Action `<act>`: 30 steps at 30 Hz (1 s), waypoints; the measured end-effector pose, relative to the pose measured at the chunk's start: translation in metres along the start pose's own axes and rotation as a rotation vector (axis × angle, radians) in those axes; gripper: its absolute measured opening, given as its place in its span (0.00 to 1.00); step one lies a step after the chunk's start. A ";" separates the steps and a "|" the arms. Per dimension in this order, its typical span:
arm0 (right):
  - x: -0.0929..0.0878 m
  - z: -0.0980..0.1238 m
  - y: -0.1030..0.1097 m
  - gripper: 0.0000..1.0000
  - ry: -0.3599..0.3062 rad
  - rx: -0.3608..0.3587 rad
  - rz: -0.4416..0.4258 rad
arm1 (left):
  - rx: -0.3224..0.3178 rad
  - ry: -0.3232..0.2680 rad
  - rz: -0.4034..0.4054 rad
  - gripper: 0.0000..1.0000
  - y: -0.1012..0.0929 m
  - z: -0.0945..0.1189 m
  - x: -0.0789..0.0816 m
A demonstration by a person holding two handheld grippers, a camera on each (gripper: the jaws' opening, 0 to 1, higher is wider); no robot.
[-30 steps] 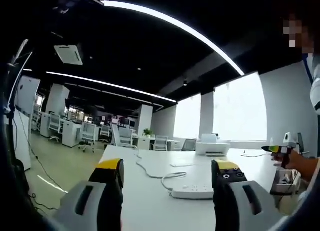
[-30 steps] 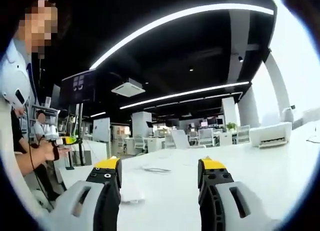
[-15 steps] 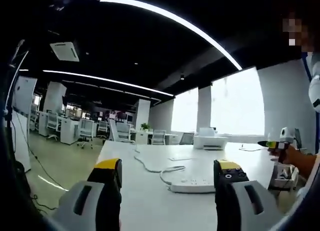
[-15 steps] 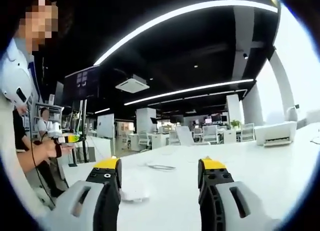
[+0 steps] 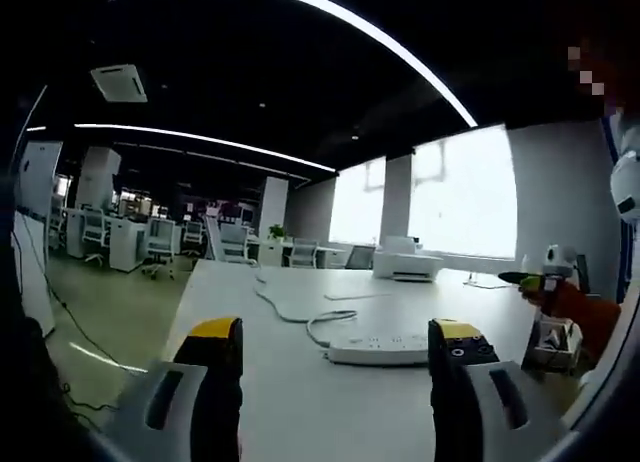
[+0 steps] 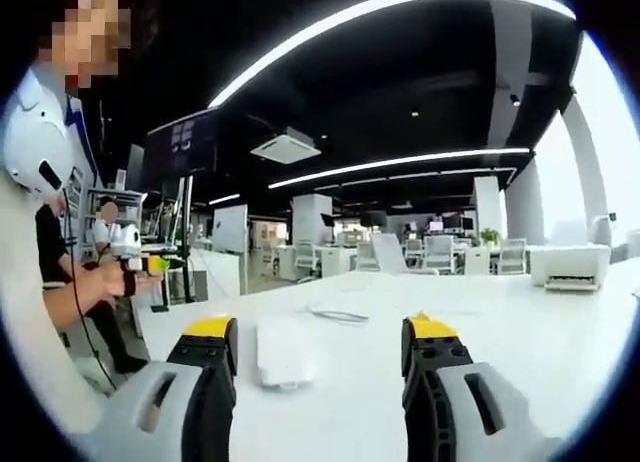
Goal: Pick up the power strip scattered on the table, fix it on the side mounting bracket of the table, and press the switch
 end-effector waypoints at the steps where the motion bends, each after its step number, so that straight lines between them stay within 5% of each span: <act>1: -0.001 0.000 0.000 0.64 0.008 -0.001 -0.005 | -0.001 0.008 -0.005 0.80 0.000 0.000 0.000; 30: -0.024 -0.008 0.003 0.67 0.134 0.051 -0.002 | -0.052 0.133 -0.057 0.82 -0.005 -0.005 -0.014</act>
Point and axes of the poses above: the point that each gripper's makers call its tool centre point, and the gripper's own axes: z roughly backward along the fingers, y roughly to its left, x roughly out of its top, the point moved 10 cm from there along z, roughly backward along the fingers, and after that the axes turned 3 degrees about z, right-handed, at the moved point
